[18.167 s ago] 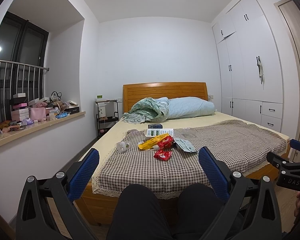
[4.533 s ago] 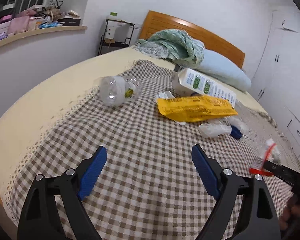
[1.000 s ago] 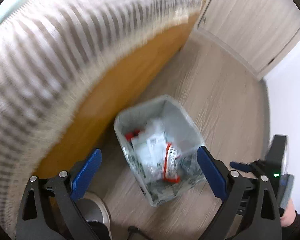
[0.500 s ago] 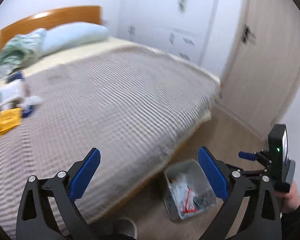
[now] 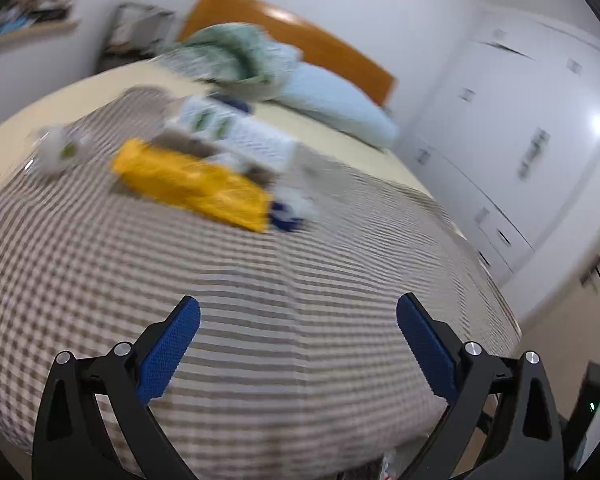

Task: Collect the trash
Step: 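Grasp the yellow packet with the left tool while the right tool grasps a plastic bag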

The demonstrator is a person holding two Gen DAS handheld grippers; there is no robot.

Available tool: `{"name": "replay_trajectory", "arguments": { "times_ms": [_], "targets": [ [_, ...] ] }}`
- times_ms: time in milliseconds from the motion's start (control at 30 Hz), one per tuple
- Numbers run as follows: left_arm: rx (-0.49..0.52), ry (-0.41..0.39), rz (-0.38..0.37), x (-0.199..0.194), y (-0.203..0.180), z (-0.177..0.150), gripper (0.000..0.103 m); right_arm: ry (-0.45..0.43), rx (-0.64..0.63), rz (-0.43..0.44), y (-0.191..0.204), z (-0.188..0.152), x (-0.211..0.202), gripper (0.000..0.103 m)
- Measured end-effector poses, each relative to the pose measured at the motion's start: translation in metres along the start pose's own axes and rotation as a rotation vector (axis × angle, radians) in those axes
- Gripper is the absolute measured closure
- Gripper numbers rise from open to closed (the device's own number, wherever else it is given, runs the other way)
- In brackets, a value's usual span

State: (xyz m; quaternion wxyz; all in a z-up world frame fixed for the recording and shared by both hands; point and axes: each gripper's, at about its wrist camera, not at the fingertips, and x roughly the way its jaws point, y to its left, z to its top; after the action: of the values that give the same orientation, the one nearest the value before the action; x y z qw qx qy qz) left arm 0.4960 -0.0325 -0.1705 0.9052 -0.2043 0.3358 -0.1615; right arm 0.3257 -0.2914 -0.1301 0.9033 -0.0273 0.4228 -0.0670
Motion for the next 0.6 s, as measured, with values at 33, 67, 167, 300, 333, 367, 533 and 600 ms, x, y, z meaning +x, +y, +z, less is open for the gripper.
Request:
{"name": "replay_trajectory", "arguments": {
  "times_ms": [33,67,167,300,333,367,533,600],
  "targets": [
    [-0.03,0.005,0.012,0.004,0.014,0.005,0.007,0.003,-0.024,0.004,0.013,0.007,0.007,0.034],
    [-0.052,0.008,0.025,0.008,0.028,0.011,0.007,0.004,-0.039,0.005,0.019,0.01,0.013,0.034],
    [-0.118,0.018,0.057,0.022,0.063,0.023,0.007,0.008,-0.097,0.016,0.046,0.027,0.031,0.034],
    [-0.246,0.05,0.101,0.035,0.105,0.034,0.007,-0.002,-0.2,0.056,0.083,0.059,0.056,0.034],
    [-0.263,0.054,0.123,0.039,0.115,0.041,0.007,-0.003,-0.223,0.063,0.092,0.067,0.061,0.034],
    [-0.269,0.055,0.132,0.041,0.122,0.045,0.007,-0.009,-0.258,0.066,0.103,0.08,0.069,0.034],
    [-0.321,0.045,0.149,0.056,0.16,0.079,0.007,-0.007,-0.385,0.068,0.153,0.136,0.115,0.034],
    [-0.352,0.052,0.124,0.064,0.172,0.088,0.007,-0.002,-0.355,0.078,0.159,0.155,0.131,0.034]
  ]
}}
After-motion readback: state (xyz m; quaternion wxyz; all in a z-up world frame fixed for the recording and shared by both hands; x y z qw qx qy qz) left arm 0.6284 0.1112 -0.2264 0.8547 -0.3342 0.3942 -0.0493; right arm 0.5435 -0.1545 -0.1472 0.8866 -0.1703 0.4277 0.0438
